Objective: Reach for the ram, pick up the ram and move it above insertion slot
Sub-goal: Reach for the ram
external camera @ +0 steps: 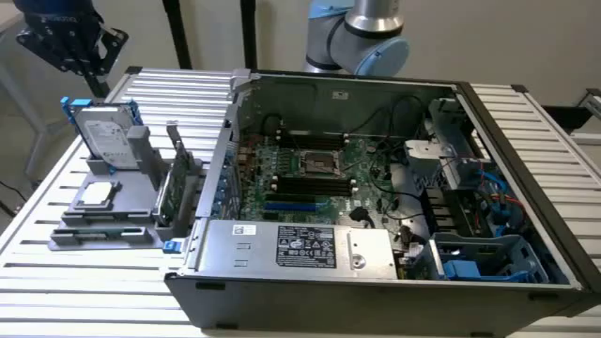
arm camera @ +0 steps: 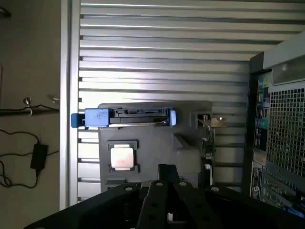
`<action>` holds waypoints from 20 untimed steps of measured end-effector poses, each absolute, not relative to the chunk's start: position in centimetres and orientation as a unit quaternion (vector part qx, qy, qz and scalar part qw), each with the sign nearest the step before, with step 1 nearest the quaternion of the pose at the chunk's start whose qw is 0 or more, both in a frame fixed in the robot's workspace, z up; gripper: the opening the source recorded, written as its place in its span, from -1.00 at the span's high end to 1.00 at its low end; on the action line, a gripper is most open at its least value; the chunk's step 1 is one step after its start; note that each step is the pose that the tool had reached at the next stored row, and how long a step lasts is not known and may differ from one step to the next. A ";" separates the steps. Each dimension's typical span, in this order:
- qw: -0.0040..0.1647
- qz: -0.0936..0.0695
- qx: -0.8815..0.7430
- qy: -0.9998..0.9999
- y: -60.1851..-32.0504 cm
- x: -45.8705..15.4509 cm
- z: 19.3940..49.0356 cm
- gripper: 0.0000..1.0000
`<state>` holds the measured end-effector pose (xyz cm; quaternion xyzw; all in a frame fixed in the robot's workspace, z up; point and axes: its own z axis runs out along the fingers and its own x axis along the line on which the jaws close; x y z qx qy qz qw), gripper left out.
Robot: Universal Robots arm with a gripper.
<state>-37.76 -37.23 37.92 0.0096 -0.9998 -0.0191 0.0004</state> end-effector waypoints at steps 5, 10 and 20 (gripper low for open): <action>0.000 -0.019 0.010 -1.000 -37.2 -37.8 37.9 0.79; 0.000 -0.019 0.010 -1.000 -37.2 -37.8 37.9 0.79; 0.000 -0.019 0.010 -1.000 -39.3 -38.6 37.6 0.79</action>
